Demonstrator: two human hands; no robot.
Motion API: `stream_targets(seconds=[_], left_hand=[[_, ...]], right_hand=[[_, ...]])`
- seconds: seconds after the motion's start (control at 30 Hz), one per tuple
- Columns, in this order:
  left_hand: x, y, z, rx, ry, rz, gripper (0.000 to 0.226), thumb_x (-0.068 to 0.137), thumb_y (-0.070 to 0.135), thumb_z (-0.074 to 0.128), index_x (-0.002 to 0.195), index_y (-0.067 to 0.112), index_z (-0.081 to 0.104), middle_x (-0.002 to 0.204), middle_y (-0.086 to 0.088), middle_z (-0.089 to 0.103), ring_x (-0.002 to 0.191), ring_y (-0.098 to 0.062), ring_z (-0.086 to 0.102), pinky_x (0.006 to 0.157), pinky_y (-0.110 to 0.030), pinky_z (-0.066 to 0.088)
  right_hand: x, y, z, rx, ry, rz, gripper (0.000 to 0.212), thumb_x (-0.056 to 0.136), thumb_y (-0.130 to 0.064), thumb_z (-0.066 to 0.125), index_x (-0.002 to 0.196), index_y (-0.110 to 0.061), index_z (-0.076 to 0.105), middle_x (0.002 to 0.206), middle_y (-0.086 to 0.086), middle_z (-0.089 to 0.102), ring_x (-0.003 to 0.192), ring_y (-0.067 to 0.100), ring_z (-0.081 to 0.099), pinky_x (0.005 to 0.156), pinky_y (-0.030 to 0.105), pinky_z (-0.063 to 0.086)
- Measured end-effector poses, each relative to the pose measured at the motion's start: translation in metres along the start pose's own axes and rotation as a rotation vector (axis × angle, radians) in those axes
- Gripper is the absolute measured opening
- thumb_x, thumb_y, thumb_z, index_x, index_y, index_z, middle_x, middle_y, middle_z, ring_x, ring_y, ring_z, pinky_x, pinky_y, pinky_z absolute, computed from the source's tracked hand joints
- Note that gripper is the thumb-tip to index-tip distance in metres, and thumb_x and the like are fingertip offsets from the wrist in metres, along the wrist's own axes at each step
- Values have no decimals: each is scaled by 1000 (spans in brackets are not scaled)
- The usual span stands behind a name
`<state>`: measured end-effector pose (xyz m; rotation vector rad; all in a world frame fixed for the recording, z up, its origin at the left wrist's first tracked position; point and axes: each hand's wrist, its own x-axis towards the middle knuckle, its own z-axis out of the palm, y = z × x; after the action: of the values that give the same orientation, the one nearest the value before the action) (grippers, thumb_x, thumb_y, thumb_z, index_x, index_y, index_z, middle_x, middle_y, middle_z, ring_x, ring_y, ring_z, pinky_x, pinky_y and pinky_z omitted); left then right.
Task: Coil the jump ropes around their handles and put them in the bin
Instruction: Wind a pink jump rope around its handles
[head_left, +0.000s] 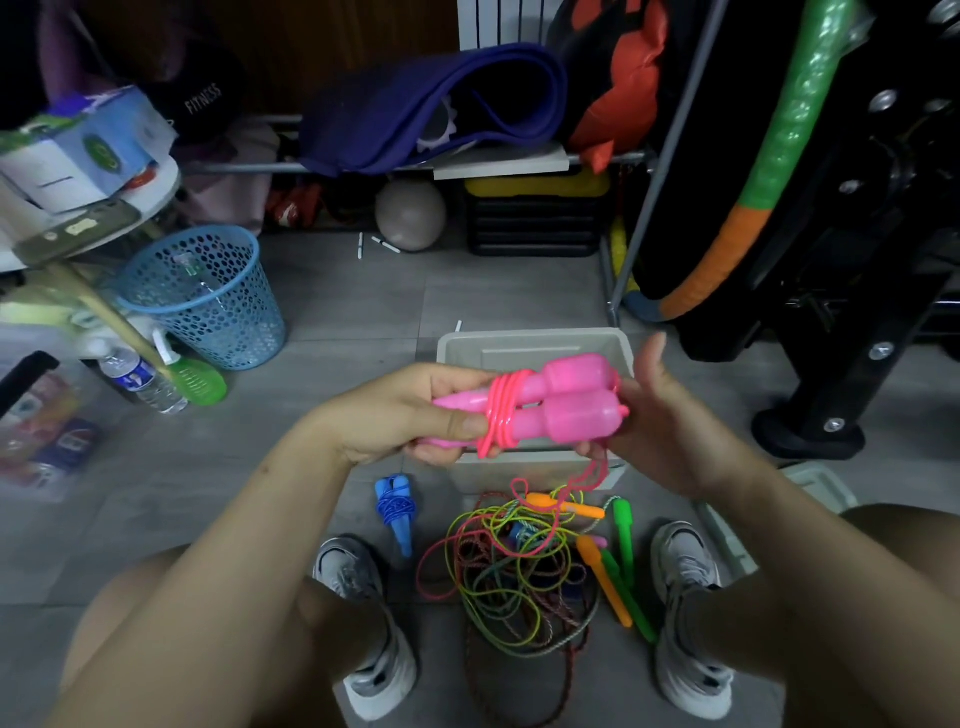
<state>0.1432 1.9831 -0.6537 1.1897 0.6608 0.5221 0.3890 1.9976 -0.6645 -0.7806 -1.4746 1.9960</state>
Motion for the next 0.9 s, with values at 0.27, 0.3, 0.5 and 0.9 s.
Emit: stream_targets(seconds=[0.27, 0.3, 0.5, 0.9], left_hand=[[18, -9, 21, 31, 287, 60, 55, 81, 16, 63, 129, 38, 50, 80, -20, 47, 42, -9, 26, 43, -21, 15], [20, -10, 24, 44, 324, 62, 53, 80, 14, 62, 128, 35, 51, 76, -18, 50, 41, -10, 27, 43, -19, 16], [29, -12, 36, 110, 484, 94, 36, 91, 0, 55, 114, 27, 49, 66, -8, 60, 39, -10, 26, 42, -17, 21], [36, -12, 31, 33, 589, 20, 25, 94, 9, 54, 113, 19, 40, 76, -16, 49, 36, -6, 28, 39, -12, 20]], right_hand=[[2, 19, 10, -269, 202, -38, 61, 68, -74, 55, 77, -13, 56, 66, -8, 57, 61, 6, 44, 65, 22, 37], [4, 20, 11, -269, 232, -39, 58, 70, -71, 54, 77, -13, 55, 64, -8, 57, 60, 6, 44, 64, 22, 37], [13, 27, 18, 59, 256, -76, 46, 83, -53, 60, 87, -8, 53, 59, -4, 51, 57, 9, 39, 57, 22, 32], [8, 14, 25, -478, 427, -28, 19, 94, -31, 51, 81, -25, 65, 53, -5, 54, 46, 9, 46, 53, 24, 39]])
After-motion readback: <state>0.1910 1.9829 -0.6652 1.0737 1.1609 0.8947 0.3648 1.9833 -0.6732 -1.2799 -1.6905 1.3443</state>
